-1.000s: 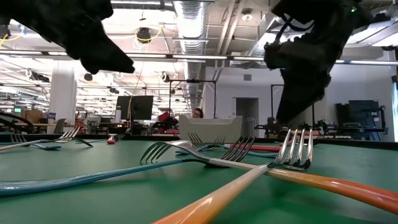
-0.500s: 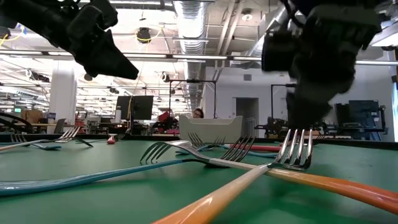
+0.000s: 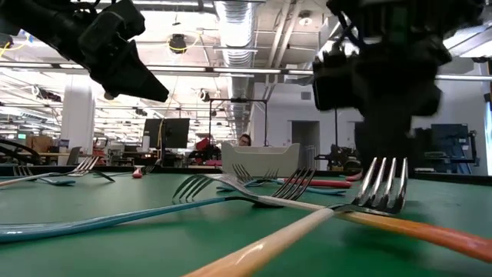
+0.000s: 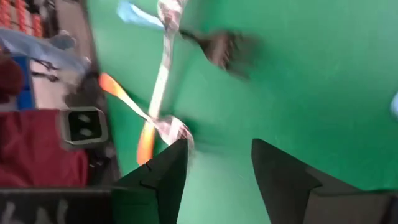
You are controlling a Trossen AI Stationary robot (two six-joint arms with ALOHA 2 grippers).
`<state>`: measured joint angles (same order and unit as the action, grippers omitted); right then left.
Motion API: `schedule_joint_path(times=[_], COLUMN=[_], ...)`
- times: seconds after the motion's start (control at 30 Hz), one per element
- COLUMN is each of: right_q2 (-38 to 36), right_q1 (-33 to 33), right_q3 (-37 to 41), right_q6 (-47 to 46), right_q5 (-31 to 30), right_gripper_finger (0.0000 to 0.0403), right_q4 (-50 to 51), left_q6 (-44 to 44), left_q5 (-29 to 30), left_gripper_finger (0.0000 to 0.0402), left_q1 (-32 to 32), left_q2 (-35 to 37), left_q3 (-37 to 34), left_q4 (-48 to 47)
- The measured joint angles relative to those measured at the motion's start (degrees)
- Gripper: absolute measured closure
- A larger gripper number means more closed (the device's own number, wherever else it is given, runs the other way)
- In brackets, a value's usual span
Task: Sort silverware by color (type)
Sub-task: Put the bottom orange fork into the transparent bin
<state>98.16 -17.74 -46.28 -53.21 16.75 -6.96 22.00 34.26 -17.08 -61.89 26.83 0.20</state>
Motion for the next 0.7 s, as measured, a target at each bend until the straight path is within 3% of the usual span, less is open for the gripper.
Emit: schedule_joint_path(times=[0.7], right_q2=[0.5], right_q1=[-3.97], right_q3=[-0.07], right_q6=[-0.94], right_q5=[0.13], right_gripper_finger=[0.0192], right_q4=[-1.94], left_q6=[1.87], left_q5=[-0.47], left_gripper_finger=[0.0275], left_q1=[-0.02], left_q2=[-0.02], left_q3=[0.0], left_q4=[0.79])
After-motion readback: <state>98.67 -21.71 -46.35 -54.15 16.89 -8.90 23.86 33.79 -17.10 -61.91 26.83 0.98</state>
